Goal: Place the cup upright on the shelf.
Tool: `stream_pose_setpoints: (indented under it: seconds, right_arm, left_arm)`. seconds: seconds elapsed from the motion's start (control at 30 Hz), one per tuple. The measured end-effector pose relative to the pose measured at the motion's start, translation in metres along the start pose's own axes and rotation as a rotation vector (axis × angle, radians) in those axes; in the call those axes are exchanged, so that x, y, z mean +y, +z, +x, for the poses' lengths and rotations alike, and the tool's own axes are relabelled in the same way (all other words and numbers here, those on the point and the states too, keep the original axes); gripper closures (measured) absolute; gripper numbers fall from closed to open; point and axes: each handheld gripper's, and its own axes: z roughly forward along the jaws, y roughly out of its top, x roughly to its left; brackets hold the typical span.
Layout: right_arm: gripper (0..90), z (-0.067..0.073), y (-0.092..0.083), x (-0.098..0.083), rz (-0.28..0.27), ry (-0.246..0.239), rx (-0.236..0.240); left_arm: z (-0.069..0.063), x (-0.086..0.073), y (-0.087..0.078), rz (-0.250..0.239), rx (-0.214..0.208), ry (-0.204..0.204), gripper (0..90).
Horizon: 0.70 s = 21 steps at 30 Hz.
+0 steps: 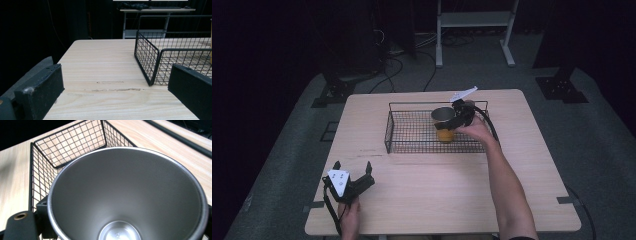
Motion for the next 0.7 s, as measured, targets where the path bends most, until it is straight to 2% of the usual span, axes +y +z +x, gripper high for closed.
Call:
stream_pose_setpoints:
  seconds: [0.7]
  right_arm:
    - [9.1,0.0038,-0.0070,0.0009,0.057,-0.043,-0.039]
  left_arm:
    - [0.0002,0.0000,0.0001,-0.002,-0.001,-0.001,0.0]
